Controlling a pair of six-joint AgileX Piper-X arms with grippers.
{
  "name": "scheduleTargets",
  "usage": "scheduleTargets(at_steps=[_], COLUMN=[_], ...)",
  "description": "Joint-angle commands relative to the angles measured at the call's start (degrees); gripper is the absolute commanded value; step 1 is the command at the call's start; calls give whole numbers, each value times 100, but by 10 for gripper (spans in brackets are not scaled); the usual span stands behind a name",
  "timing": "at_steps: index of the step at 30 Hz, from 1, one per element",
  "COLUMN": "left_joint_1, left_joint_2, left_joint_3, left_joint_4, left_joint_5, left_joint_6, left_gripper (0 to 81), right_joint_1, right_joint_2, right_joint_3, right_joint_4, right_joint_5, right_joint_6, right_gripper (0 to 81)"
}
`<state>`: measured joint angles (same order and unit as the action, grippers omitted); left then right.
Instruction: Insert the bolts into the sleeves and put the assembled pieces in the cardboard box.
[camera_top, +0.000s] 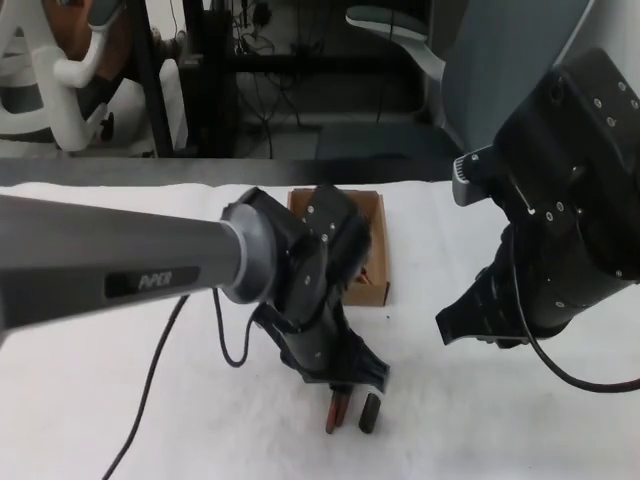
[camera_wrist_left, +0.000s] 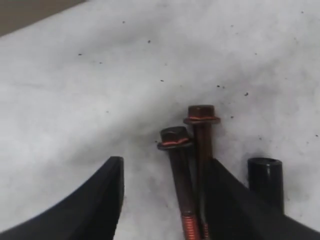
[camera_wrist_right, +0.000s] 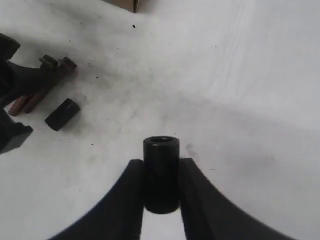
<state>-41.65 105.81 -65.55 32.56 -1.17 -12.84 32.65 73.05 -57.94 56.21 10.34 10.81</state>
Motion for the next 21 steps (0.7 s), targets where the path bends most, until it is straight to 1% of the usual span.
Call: scheduleTargets(at_steps=[1,4,8,18,21], left_joint_1=[94,108,78,79,56], left_joint_2=[-9,-9,-9,37,219], left_joint_3=[-5,-5,-5,-5,-5], left_joint_4=[-141,-241,-293,-307,-303], left_joint_5=[-82,-82,117,59,180], left_joint_6=[-25,-23,-23,-23,-48], left_gripper=[427,419,419,419,419], right_joint_1=[-30,-30,-30,-30,-30], right_joint_2=[-76,-76,-76,-76,-76], right_joint_3=[-29,-29,-29,-29,-29], right_joint_4=[14,14,14,14,14], right_joint_5=[2,2,2,2,2], right_joint_6=[-8,-45,-78,-60,-57], right_gripper=[6,6,6,6,6])
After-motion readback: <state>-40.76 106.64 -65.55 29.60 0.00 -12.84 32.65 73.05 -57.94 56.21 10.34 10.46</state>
